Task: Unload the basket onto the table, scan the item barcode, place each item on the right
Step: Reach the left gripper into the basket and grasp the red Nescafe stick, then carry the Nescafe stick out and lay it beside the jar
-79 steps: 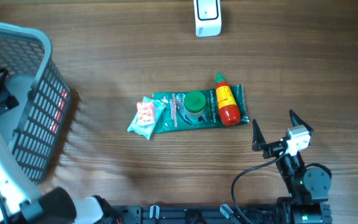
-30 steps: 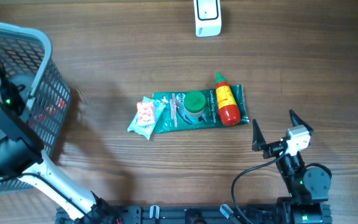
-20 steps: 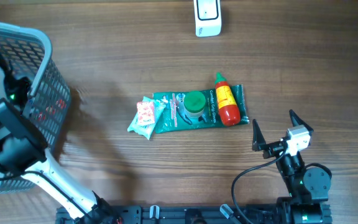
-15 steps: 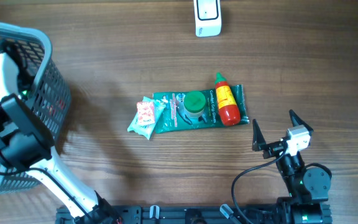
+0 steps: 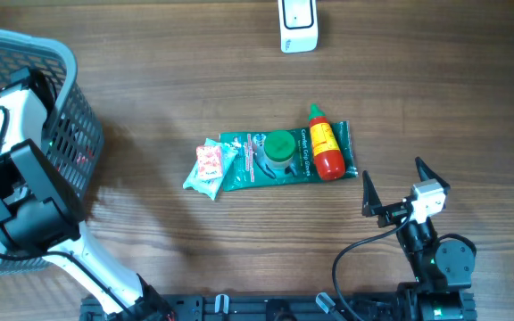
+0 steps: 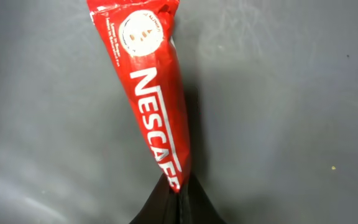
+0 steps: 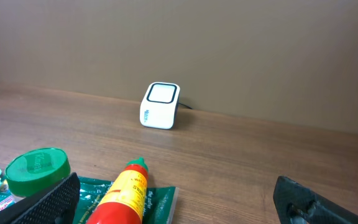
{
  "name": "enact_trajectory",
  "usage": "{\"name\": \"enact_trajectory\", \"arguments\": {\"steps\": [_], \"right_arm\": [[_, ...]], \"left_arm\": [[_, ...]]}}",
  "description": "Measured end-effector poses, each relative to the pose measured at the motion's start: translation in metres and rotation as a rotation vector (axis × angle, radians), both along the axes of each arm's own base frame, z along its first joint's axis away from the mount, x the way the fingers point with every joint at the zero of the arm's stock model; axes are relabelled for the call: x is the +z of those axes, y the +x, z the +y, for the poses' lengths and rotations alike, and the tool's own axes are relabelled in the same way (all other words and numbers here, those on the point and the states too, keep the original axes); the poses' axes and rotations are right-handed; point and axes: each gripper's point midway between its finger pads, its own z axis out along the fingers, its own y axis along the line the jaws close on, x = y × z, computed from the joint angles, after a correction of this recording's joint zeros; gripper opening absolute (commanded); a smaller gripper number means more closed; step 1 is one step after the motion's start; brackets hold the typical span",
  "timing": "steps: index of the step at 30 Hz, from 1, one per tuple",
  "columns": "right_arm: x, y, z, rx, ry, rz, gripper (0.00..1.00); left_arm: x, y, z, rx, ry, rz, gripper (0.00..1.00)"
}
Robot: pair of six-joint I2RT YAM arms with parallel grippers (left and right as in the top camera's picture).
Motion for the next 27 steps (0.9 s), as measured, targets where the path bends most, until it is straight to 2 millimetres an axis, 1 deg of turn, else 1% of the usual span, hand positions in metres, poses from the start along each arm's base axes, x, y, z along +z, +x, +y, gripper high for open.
{"name": "enact_trajectory", "arguments": {"steps": [7, 14, 15, 17, 19, 21, 23, 25, 26, 27], "right_arm": [[0.0, 0.0, 0.0, 0.0, 0.0, 0.0, 0.99], [0.0, 0.0, 0.0, 0.0, 0.0, 0.0, 1.0], [0.0, 0.0, 0.0, 0.0, 0.0, 0.0, 1.0], [0.0, 0.0, 0.0, 0.0, 0.0, 0.0, 1.0], [0.0, 0.0, 0.0, 0.0, 0.0, 0.0, 1.0], [0.0, 0.0, 0.0, 0.0, 0.0, 0.0, 1.0], [0.0, 0.0, 0.0, 0.0, 0.0, 0.0, 1.0], [0.0, 0.0, 0.0, 0.0, 0.0, 0.0, 1.0], [0.0, 0.0, 0.0, 0.0, 0.0, 0.0, 1.0], [0.0, 0.0, 0.0, 0.0, 0.0, 0.0, 1.0]], "left_arm": [[0.001, -0.008, 0.006, -0.002, 0.043, 0.04, 0.04], [0.006, -0.03, 0.011, -0.005, 0.091, 0.118, 0.04], [0.009, -0.033, 0.011, -0.004, 0.097, 0.117, 0.04], [0.024, -0.032, 0.011, -0.01, 0.114, 0.086, 0.04], [0.049, -0.029, 0.012, -0.027, 0.139, 0.027, 0.04], [0.094, -0.027, 0.014, -0.049, 0.194, -0.081, 0.04], [0.125, -0.027, 0.014, -0.062, 0.234, -0.154, 0.04], [0.173, -0.029, 0.012, -0.078, 0.299, -0.273, 0.04], [0.191, -0.031, 0.011, -0.081, 0.325, -0.321, 0.04], [0.205, -0.032, 0.009, -0.082, 0.341, -0.359, 0.04]]}}
